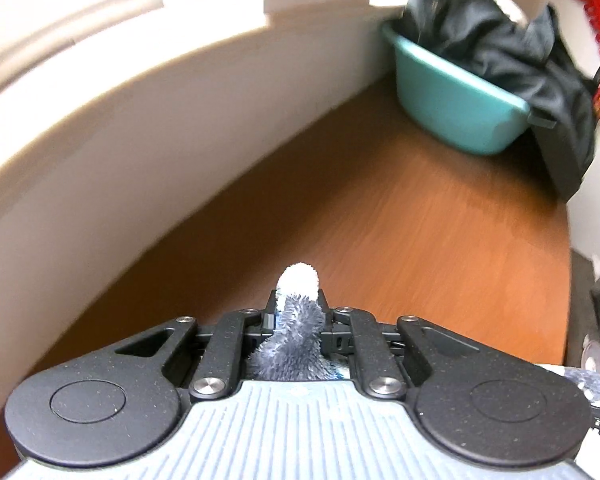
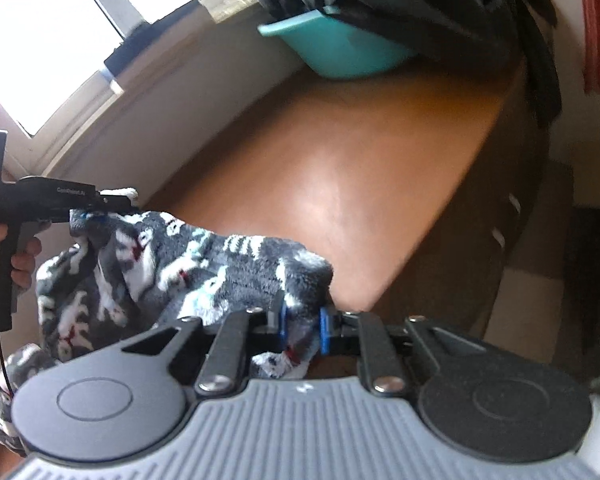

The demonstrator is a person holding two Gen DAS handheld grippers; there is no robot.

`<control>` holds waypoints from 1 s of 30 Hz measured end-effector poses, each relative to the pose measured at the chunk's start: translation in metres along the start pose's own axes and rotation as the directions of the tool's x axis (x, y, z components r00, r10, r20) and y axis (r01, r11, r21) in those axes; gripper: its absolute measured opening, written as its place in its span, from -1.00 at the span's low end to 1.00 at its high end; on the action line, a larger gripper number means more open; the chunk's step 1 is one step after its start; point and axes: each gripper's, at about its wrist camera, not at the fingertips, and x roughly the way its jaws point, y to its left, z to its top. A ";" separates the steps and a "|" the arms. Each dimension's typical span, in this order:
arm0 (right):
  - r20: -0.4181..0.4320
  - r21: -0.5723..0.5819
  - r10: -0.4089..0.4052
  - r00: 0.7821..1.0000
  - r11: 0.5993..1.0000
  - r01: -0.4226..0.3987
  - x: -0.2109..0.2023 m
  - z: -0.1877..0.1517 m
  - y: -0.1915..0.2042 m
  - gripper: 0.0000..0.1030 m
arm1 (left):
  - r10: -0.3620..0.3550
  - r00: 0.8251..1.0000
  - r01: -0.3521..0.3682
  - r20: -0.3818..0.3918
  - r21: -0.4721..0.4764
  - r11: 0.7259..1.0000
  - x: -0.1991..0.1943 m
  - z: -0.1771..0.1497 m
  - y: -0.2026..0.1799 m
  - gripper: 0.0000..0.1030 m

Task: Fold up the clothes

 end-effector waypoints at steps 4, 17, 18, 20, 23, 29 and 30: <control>0.048 -0.043 0.025 0.999 0.999 -0.023 -0.009 0.015 0.010 -0.68 | -0.010 0.997 0.010 0.075 -0.003 1.000 -0.040 0.008 0.004 -0.67; 0.294 -0.273 0.150 0.944 0.960 -0.068 -0.078 0.094 0.074 -0.69 | 0.023 0.936 -0.033 0.350 0.021 0.999 -0.179 0.069 -0.013 -0.67; 0.324 -0.301 0.162 0.932 0.952 -0.061 -0.087 0.103 0.081 -0.69 | 0.026 0.933 -0.037 0.360 0.024 0.999 -0.185 0.071 -0.013 -0.68; 0.369 -0.339 0.178 0.912 0.940 -0.047 -0.103 0.116 0.091 -0.69 | 0.035 0.913 -0.055 0.406 0.037 0.998 -0.213 0.085 -0.018 -0.68; 0.427 -0.387 0.200 0.882 0.922 -0.022 -0.127 0.134 0.103 -0.69 | 0.038 0.885 -0.074 0.465 0.061 0.995 -0.250 0.102 -0.029 -0.68; 0.533 -0.460 0.232 0.814 0.886 0.049 -0.178 0.173 0.123 -0.69 | 0.029 0.835 -0.095 0.549 0.091 0.991 -0.302 0.137 -0.054 -0.68; 0.548 -0.467 0.236 0.803 0.882 0.060 -0.185 0.180 0.125 -0.69 | 0.030 0.830 -0.099 0.557 0.094 0.991 -0.306 0.141 -0.058 -0.68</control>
